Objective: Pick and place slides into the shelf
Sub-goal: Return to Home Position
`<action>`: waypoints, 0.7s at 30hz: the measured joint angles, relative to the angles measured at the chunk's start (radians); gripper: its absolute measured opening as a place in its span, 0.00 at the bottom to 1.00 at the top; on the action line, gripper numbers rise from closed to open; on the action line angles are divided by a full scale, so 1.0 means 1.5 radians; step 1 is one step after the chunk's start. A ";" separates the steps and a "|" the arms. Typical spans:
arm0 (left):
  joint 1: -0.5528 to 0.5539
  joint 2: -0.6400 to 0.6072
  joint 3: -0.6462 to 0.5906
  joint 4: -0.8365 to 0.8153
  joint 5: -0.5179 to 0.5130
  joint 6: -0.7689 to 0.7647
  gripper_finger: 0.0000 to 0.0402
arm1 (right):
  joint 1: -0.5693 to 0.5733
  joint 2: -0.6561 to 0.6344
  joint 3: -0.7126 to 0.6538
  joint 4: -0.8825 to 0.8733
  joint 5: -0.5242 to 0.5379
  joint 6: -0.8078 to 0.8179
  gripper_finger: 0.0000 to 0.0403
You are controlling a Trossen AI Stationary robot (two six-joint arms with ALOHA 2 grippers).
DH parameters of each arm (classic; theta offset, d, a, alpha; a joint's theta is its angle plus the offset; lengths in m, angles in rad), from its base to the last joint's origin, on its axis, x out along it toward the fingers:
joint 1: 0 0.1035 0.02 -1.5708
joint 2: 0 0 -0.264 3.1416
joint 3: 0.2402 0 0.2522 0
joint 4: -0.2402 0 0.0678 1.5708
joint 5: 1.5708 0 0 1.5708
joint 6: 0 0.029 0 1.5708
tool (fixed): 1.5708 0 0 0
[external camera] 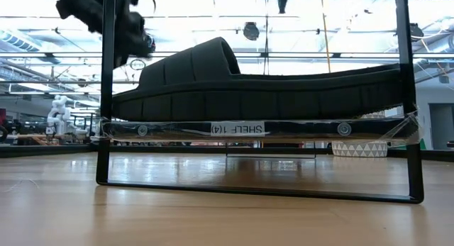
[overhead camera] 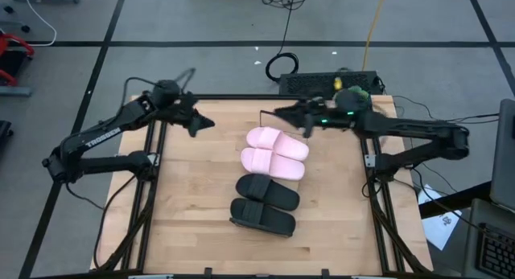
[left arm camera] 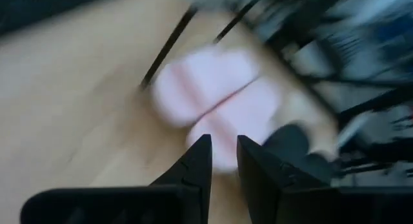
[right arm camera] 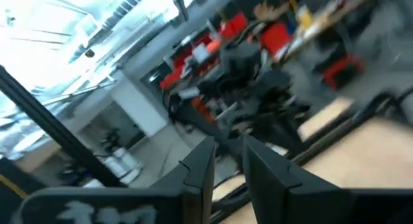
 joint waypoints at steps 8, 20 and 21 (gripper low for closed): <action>0.053 -0.154 0.001 0.212 0.077 -0.012 0.17 | 0.000 -0.177 0.000 -0.111 0.007 -0.151 0.18; 0.107 -0.378 0.002 0.302 0.079 -0.116 0.17 | 0.000 -0.335 0.000 -0.370 -0.031 -0.195 0.18; 0.107 -0.389 0.002 0.294 0.082 -0.117 0.17 | 0.000 -0.340 0.000 -0.383 -0.031 -0.196 0.18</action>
